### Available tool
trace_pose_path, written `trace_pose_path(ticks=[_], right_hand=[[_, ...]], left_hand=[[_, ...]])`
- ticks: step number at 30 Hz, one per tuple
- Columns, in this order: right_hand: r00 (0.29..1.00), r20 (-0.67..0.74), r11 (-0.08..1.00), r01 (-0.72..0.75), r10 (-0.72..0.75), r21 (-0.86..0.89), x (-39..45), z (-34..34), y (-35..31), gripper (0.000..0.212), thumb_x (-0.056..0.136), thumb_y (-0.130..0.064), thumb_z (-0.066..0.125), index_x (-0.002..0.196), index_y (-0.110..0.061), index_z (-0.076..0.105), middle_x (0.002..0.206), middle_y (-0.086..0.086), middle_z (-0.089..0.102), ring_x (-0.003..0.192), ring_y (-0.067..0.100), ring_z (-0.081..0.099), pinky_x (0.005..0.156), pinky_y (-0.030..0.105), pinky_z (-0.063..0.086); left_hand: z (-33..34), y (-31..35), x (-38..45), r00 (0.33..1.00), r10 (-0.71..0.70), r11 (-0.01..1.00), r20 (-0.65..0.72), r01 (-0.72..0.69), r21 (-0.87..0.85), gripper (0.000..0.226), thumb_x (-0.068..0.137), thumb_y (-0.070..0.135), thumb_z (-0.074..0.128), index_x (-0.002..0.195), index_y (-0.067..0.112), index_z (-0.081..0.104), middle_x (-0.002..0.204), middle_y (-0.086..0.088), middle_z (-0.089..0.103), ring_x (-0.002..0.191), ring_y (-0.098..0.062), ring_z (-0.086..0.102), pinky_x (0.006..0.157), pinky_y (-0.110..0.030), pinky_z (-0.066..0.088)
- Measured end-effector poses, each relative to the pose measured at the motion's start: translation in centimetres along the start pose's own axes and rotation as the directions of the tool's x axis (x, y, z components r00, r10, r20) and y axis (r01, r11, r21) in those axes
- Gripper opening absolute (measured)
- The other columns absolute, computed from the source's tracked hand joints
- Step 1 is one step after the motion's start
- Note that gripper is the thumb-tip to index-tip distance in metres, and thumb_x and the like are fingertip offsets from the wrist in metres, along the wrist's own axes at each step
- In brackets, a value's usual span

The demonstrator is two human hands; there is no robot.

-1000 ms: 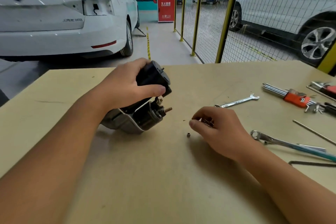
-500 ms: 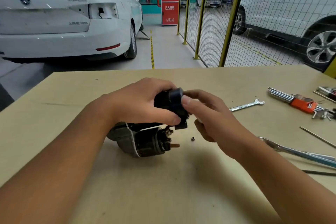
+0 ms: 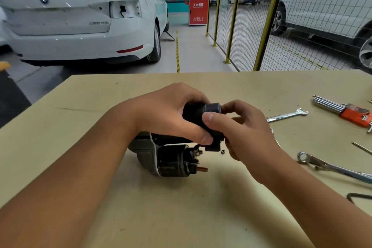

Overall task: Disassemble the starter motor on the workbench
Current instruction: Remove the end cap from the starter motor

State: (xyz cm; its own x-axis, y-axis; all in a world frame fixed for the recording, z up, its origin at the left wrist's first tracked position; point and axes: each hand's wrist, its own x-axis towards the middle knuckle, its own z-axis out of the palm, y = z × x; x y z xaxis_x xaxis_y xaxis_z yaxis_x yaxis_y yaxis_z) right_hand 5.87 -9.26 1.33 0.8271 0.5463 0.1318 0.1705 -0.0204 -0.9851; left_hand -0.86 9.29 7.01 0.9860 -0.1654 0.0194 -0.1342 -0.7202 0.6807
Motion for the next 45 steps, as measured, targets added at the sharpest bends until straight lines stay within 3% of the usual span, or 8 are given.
trace_pose_path(ticks=[16, 19, 23, 29, 32, 35, 40, 45], right_hand=[[0.999, 0.006, 0.999, 0.046, -0.046, 0.004, -1.1, 0.0, -0.4, 0.037, 0.06, -0.054, 0.074, 0.083, -0.026, 0.066, 0.05, -0.008, 0.058, 0.036, 0.003, 0.048, 0.037, 0.014, 0.033], [0.993, -0.092, 0.997, 0.075, -0.078, -0.031, -1.4, -0.2, -0.5, 0.043, 0.056, -0.056, 0.078, 0.081, -0.024, 0.062, 0.054, -0.002, 0.061, 0.037, 0.004, 0.047, 0.037, 0.017, 0.032], [0.993, -0.095, 0.991, 0.084, -0.074, 0.107, -1.3, -2.3, -1.2, 0.035, 0.058, -0.049, 0.075, 0.08, -0.023, 0.067, 0.058, 0.006, 0.064, 0.037, 0.006, 0.041, 0.039, 0.019, 0.031], [0.998, -0.021, 0.979, 0.052, -0.057, -0.197, -1.4, -4.9, -0.7, 0.037, 0.066, -0.058, 0.065, 0.097, -0.04, 0.072, 0.064, -0.003, 0.067, 0.046, 0.001, 0.054, 0.048, 0.015, 0.035], [1.0, 0.02, 0.86, 0.007, 0.004, -0.511, -1.2, -5.7, 0.1, 0.041, 0.066, -0.068, 0.055, 0.101, -0.05, 0.067, 0.074, -0.017, 0.07, 0.061, 0.0, 0.06, 0.057, 0.027, 0.041], [0.999, -0.048, 0.595, -0.043, 0.008, -0.803, -1.0, -5.8, 1.1, 0.038, 0.066, -0.068, 0.054, 0.098, -0.05, 0.061, 0.08, -0.02, 0.066, 0.076, 0.001, 0.059, 0.067, 0.031, 0.051], [0.999, -0.038, 0.388, -0.021, -0.035, -0.921, -1.0, -5.5, 2.0, 0.045, 0.073, -0.062, 0.056, 0.113, -0.042, 0.046, 0.086, -0.016, 0.058, 0.079, 0.016, 0.055, 0.056, 0.027, 0.04], [1.0, 0.011, 0.356, 0.017, -0.019, -0.934, -1.0, -4.9, 1.9, 0.05, 0.075, -0.067, 0.061, 0.118, -0.041, 0.05, 0.097, -0.013, 0.054, 0.089, 0.021, 0.055, 0.061, 0.032, 0.042]], left_hand=[[-0.2, 0.2, -0.1, 0.999, 0.037, 0.999, 0.012, -0.037, 0.039, 0.034, 0.074, 0.028, 0.094, 0.103, 0.021, 0.078, 0.088, -0.001, 0.077, 0.079, -0.018, 0.075, 0.07, -0.038, 0.062], [-0.2, -0.1, -0.2, 0.999, 0.045, 0.999, 0.01, -0.045, 0.018, 0.035, 0.074, 0.028, 0.093, 0.104, 0.021, 0.077, 0.09, -0.001, 0.077, 0.081, -0.019, 0.076, 0.073, -0.041, 0.063], [-0.3, -0.2, -0.4, 0.999, 0.049, 0.999, 0.024, -0.049, -0.017, 0.042, 0.071, 0.031, 0.093, 0.108, 0.02, 0.077, 0.095, 0.002, 0.078, 0.086, -0.018, 0.077, 0.076, -0.036, 0.064], [-0.3, -0.2, -0.7, 0.997, 0.073, 0.997, 0.032, -0.072, -0.041, 0.04, 0.075, 0.026, 0.091, 0.112, 0.022, 0.077, 0.1, 0.002, 0.079, 0.091, -0.02, 0.077, 0.081, -0.041, 0.064], [-0.4, -0.4, -0.8, 0.994, 0.092, 0.995, 0.052, -0.089, -0.055, 0.043, 0.075, 0.024, 0.09, 0.116, 0.022, 0.077, 0.103, -0.001, 0.079, 0.095, -0.023, 0.077, 0.086, -0.048, 0.063], [-0.6, -0.6, -1.0, 0.992, 0.105, 0.992, 0.075, -0.1, -0.071, 0.049, 0.072, 0.023, 0.09, 0.119, 0.019, 0.076, 0.104, -0.004, 0.079, 0.095, -0.026, 0.077, 0.086, -0.05, 0.062], [-0.6, -0.8, -1.2, 0.992, 0.099, 0.994, 0.079, -0.095, -0.061, 0.047, 0.074, 0.022, 0.088, 0.118, 0.014, 0.075, 0.101, -0.008, 0.078, 0.094, -0.03, 0.076, 0.084, -0.055, 0.061], [-0.6, -0.8, -1.4, 0.995, 0.083, 0.996, 0.061, -0.081, -0.034, 0.043, 0.075, 0.023, 0.087, 0.116, 0.014, 0.075, 0.1, -0.008, 0.077, 0.092, -0.032, 0.075, 0.082, -0.058, 0.06]])
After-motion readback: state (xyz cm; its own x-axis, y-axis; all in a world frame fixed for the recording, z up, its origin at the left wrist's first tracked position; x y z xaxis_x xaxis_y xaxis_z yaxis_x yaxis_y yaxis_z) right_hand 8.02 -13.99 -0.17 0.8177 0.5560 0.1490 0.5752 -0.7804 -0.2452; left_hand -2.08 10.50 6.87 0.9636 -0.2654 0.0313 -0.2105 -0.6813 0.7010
